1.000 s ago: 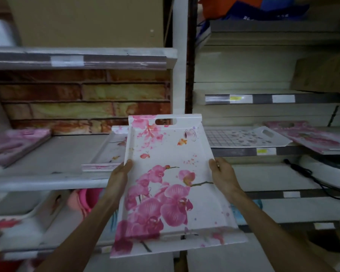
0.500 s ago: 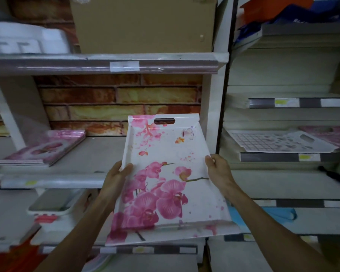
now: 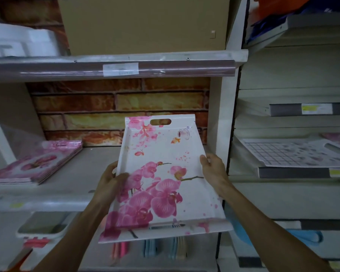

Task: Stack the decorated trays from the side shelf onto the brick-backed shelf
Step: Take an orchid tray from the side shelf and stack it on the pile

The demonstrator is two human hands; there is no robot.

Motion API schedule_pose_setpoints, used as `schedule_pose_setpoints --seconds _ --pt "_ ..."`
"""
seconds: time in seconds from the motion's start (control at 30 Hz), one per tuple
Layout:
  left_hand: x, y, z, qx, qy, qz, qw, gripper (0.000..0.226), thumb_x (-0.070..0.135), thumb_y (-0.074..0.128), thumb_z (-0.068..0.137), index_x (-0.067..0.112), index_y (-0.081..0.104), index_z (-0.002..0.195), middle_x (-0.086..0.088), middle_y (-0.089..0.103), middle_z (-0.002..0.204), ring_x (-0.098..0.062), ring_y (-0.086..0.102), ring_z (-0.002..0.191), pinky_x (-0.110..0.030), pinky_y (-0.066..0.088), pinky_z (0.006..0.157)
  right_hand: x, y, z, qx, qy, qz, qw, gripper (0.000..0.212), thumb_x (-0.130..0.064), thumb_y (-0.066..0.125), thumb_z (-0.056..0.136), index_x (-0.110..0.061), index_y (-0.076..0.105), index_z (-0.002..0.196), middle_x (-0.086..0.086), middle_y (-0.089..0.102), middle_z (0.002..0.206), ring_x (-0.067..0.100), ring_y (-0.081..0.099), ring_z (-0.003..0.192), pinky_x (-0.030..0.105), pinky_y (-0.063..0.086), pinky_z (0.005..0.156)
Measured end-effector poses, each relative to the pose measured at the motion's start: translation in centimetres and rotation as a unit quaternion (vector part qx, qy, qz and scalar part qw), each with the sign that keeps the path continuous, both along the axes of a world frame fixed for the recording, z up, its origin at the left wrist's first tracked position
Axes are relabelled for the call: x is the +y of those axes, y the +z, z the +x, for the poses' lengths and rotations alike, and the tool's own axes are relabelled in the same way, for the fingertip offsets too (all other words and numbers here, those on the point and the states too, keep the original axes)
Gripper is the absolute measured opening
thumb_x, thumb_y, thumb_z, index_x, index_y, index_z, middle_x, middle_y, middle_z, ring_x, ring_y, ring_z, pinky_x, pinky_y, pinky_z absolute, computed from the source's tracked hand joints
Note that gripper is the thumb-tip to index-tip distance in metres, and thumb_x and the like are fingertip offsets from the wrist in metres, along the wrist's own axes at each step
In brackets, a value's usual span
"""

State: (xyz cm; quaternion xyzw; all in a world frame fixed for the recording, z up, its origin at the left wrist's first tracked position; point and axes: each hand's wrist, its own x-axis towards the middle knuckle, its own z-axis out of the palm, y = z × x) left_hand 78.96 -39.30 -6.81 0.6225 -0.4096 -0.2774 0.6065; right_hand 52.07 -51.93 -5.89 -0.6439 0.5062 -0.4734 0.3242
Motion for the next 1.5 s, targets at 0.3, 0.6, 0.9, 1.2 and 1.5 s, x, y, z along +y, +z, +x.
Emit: schedule_pose_setpoints --seconds 0.3,0.6,0.9,1.2,1.5 --pt "-7.9 1.2 2.4 0.011 0.002 -0.005 1.000 0.039 0.008 0.060 0.088 0.016 0.054 0.126 -0.020 0.069 0.090 -0.017 0.059 0.042 -0.026 0.045 0.037 -6.5 2.4 1.1 -0.040 0.076 0.038 0.996 0.036 -0.007 0.054 0.090 -0.013 0.056 0.126 0.003 0.066 0.111 0.020 0.065 0.095 0.036 0.057 0.082" --pt "-12.5 1.9 4.2 0.008 -0.002 -0.002 1.000 0.040 0.001 0.058 0.089 0.014 0.054 0.126 -0.014 0.067 0.084 -0.012 0.061 0.042 -0.023 0.046 0.035 -10.6 2.2 2.9 -0.048 0.059 0.057 0.995 0.037 -0.009 0.055 0.090 -0.017 0.054 0.126 -0.002 0.065 0.103 0.013 0.065 0.086 0.031 0.055 0.072" --pt "-15.9 -0.1 6.8 -0.062 -0.010 0.051 0.997 0.041 0.003 0.056 0.091 0.007 0.052 0.131 -0.011 0.067 0.080 -0.012 0.058 0.041 -0.024 0.046 0.036 -12.4 -0.5 5.7 -0.022 0.053 0.070 0.996 0.039 0.001 0.046 0.090 -0.006 0.056 0.127 0.010 0.066 0.121 0.026 0.065 0.106 0.036 0.056 0.087" --pt "-18.2 -3.4 7.2 -0.108 -0.027 0.088 0.990 0.036 0.001 0.050 0.092 0.005 0.055 0.128 -0.008 0.068 0.077 -0.010 0.058 0.039 -0.025 0.048 0.037 -13.5 -3.2 6.0 0.100 -0.012 0.086 0.991 0.032 -0.009 0.048 0.090 -0.004 0.055 0.120 0.014 0.064 0.119 0.031 0.062 0.106 0.045 0.055 0.090" --pt "-19.7 -5.0 6.1 -0.186 -0.025 0.119 0.975 0.039 0.006 0.049 0.091 0.006 0.057 0.129 -0.016 0.070 0.094 -0.024 0.062 0.062 -0.026 0.048 0.052 -13.4 -4.9 4.7 0.093 -0.034 0.092 0.991 0.025 -0.006 0.047 0.095 -0.004 0.060 0.116 0.014 0.065 0.119 0.029 0.062 0.108 0.029 0.051 0.085"
